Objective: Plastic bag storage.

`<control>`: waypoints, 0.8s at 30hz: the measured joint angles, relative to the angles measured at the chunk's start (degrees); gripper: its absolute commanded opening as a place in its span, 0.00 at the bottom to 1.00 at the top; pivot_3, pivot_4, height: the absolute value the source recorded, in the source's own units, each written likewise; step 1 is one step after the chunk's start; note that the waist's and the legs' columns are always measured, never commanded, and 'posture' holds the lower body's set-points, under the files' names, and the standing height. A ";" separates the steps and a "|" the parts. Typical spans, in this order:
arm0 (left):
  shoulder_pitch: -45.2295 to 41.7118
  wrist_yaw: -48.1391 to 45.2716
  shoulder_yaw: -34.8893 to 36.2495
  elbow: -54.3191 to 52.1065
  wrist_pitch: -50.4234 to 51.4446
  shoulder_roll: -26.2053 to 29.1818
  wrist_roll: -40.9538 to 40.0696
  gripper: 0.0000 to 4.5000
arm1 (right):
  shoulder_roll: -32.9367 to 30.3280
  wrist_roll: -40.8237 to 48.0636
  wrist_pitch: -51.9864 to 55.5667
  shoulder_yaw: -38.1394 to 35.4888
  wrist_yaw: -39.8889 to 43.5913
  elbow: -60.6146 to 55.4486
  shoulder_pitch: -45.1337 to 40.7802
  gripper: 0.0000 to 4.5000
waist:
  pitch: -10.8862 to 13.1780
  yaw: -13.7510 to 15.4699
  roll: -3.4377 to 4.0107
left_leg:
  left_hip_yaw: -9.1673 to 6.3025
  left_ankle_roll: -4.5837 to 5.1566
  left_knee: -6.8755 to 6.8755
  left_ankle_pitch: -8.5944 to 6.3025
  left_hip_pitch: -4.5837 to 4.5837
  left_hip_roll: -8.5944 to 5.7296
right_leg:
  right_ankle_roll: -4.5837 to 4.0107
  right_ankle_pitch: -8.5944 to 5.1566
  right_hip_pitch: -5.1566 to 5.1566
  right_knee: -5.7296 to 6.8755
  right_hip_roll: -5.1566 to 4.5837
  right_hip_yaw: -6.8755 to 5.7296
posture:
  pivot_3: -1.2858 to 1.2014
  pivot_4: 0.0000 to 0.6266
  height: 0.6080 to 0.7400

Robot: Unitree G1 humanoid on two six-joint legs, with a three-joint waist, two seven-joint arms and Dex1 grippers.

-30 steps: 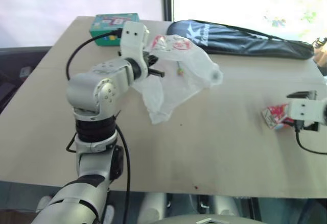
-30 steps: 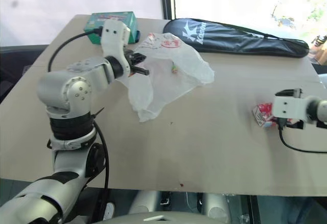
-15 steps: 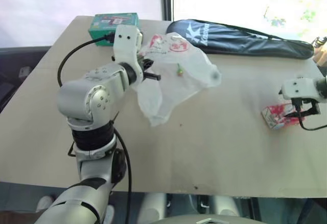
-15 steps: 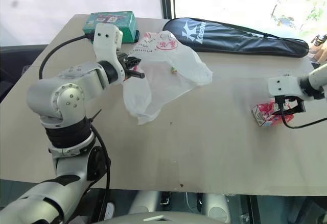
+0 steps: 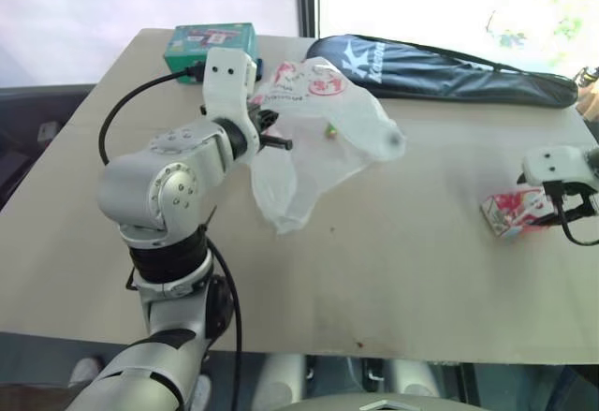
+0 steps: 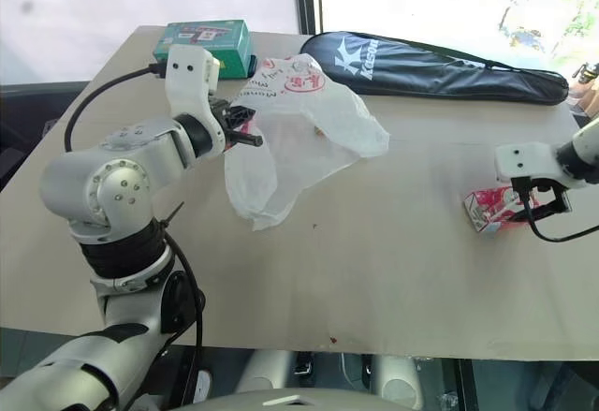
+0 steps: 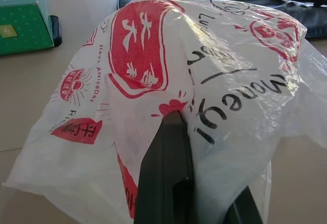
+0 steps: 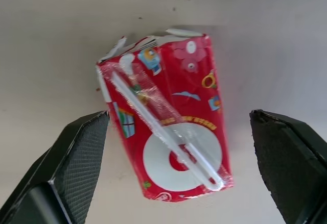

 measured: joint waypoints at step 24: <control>0.19 -0.02 -0.25 -2.21 2.02 1.08 0.31 0.00 | 6.82 -10.67 -9.84 -7.87 -9.38 5.75 4.41 0.99 | -0.01 0.12 -0.02 | -0.17 -0.03 0.05 0.02 0.06 -0.03 | 0.00 0.00 0.25 -0.03 -0.09 -0.24 | 0.52 0.24 1.00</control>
